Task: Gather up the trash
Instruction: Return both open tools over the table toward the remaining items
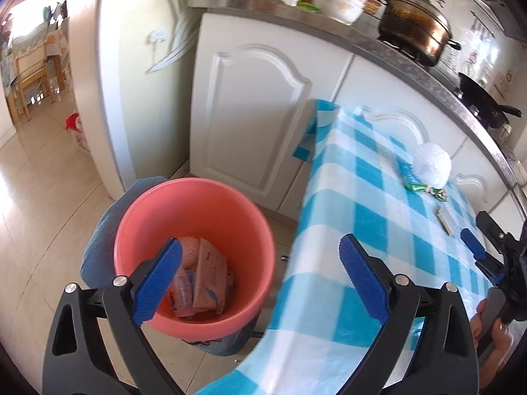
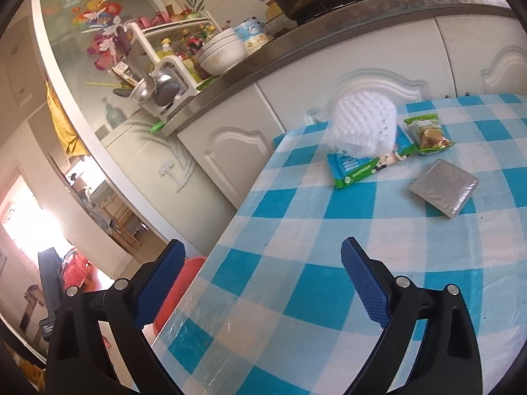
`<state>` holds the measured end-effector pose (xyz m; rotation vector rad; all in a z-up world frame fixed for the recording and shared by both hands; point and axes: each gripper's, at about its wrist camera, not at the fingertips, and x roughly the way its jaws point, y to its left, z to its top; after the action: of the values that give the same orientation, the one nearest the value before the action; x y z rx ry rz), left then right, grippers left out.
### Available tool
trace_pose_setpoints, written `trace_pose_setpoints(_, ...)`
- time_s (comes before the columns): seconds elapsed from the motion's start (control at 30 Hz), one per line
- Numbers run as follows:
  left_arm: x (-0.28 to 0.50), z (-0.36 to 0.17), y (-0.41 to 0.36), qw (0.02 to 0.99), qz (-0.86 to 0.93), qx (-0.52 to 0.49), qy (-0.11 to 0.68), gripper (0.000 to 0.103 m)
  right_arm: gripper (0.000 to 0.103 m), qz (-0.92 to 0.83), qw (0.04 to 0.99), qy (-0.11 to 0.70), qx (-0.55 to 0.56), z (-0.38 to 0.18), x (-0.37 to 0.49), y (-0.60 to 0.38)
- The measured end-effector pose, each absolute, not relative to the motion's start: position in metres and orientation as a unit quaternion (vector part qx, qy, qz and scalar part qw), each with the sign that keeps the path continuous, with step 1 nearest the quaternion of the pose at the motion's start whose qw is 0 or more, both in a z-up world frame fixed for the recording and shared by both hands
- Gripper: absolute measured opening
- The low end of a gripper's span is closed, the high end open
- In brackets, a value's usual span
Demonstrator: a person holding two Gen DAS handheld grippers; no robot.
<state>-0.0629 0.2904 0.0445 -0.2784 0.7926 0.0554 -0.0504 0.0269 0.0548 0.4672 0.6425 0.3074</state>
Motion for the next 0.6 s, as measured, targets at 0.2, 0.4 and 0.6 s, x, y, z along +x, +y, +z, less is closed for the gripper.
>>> trace_pose_setpoints(0.2, -0.048, 0.063, 0.236, 0.921, -0.011, -0.092, 0.377, 0.097, 0.096, 0.123, 0.901, 0.312, 0.277, 0.048, -0.049, -0.029)
trace_pose_setpoints(0.4, -0.027, 0.073, 0.177, 0.924, -0.061, -0.059, 0.374, 0.097, 0.096, 0.098, 0.897, 0.299, 0.31, 0.043, -0.052, -0.087)
trace_pose_setpoints(0.6, 0.003, 0.08, 0.109, 0.928, -0.131, -0.007, 0.348, 0.097, 0.096, 0.086, 0.881, 0.289, 0.364, 0.031, -0.056, -0.133)
